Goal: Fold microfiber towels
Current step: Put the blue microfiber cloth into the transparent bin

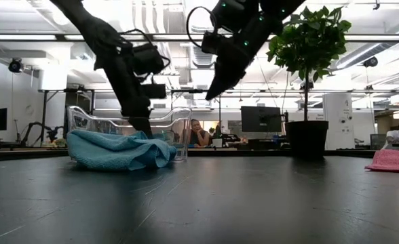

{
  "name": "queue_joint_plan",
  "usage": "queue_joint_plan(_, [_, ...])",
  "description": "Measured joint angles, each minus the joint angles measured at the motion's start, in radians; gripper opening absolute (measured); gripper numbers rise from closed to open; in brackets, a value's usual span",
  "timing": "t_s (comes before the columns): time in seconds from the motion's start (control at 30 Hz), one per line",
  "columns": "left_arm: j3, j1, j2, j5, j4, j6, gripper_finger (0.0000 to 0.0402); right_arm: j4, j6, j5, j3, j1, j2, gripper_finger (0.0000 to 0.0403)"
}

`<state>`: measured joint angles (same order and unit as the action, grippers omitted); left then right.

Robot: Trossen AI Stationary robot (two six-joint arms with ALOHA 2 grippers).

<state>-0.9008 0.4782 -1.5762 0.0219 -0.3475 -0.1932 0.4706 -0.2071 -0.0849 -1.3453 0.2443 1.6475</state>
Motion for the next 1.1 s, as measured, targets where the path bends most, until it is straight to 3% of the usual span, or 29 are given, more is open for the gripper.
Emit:
queue_joint_plan(0.2, [0.000,-0.001,-0.059,-0.024,0.033,0.004,0.0000,-0.042,0.001,0.003,0.040,0.000,0.004,0.0008])
queue_joint_plan(0.53, [-0.026,-0.002,0.022,-0.040,0.040,0.004,0.0000,-0.042,0.006,0.007,0.041,0.000,0.004,0.0008])
queue_joint_plan(0.93, [-0.007,-0.003,-0.044,-0.032,0.075,0.004,0.0000,-0.049,0.009,0.007,0.041,0.000,0.011,0.0008])
queue_joint_plan(1.1, [-0.029,-0.003,-0.016,-0.034,0.075,0.004,0.0000,-0.067,-0.007,0.008,0.041,0.000,0.011,0.0008])
